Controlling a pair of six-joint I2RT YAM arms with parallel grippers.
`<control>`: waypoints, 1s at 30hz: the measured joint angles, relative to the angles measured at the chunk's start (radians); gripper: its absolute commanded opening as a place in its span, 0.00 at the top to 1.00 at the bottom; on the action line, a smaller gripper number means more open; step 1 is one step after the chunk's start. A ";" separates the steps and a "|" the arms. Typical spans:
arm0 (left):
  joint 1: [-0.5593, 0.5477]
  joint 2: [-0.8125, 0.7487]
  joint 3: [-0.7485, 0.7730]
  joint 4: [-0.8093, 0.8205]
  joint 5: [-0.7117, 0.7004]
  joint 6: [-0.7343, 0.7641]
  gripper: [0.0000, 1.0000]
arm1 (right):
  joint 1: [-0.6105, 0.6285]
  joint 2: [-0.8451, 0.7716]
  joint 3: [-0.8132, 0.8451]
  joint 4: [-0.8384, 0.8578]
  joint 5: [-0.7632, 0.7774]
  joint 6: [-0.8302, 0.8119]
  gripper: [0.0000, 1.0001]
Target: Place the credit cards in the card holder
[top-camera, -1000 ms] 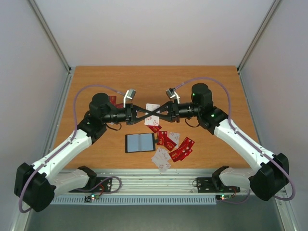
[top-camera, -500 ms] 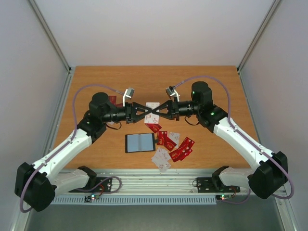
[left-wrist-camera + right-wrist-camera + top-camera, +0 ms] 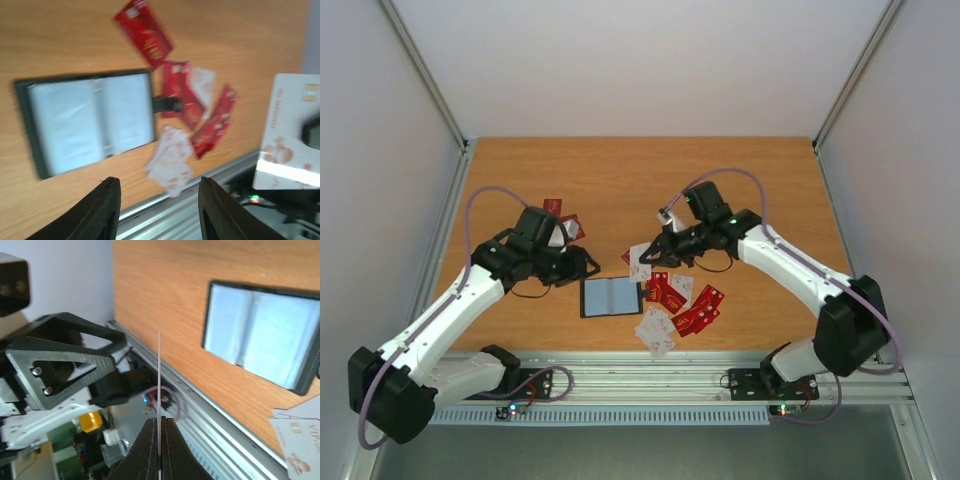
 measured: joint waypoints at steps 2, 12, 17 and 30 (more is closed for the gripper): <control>0.016 0.013 -0.029 -0.051 -0.032 0.029 0.59 | 0.029 0.054 -0.011 -0.007 0.022 -0.024 0.99; 0.134 0.197 -0.117 -0.127 -0.096 0.111 0.68 | 0.157 0.294 -0.021 0.014 0.071 -0.077 0.99; 0.145 0.311 -0.120 -0.114 -0.103 0.140 0.70 | 0.161 0.367 -0.004 0.001 0.066 -0.133 0.99; 0.147 0.460 -0.117 -0.065 -0.106 0.201 0.74 | 0.163 0.488 0.113 -0.056 0.034 -0.291 0.99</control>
